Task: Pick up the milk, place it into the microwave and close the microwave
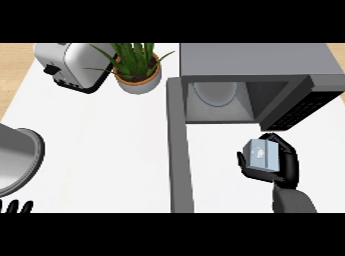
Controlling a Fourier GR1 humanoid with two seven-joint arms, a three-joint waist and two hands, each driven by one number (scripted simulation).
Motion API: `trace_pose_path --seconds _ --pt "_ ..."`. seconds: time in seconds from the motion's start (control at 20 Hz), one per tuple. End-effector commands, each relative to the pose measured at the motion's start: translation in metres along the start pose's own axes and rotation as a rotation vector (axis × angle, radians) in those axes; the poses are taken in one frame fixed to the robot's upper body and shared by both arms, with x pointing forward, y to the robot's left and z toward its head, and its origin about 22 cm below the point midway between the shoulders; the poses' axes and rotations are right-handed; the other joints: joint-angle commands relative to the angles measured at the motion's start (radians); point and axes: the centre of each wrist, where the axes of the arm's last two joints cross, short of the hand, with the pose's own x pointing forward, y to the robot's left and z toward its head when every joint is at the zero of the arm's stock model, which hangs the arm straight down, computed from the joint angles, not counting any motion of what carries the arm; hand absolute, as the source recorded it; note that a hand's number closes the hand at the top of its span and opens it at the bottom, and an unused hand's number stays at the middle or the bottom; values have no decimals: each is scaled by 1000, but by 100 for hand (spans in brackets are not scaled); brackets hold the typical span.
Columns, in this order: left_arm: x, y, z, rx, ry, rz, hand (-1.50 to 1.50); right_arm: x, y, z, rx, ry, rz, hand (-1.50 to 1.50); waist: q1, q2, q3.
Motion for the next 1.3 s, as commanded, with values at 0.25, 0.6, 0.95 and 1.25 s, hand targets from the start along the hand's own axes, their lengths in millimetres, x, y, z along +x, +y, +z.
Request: trace_pose_path --seconds 0.25,0.6,0.95,1.25 --pt "3 -16 9 20 -2 4 -150 73 -11 23 91 4 -117 150 6 2 1" --pt "12 2 11 20 0 4 -150 111 29 11 59 -13 -330 150 15 6 1" --pt "-7 -4 20 37 -6 10 -150 104 59 -27 58 -22 -156 150 25 8 2" --pt "9 13 19 45 -4 -15 -150 95 84 -42 73 17 -97 150 25 8 2"
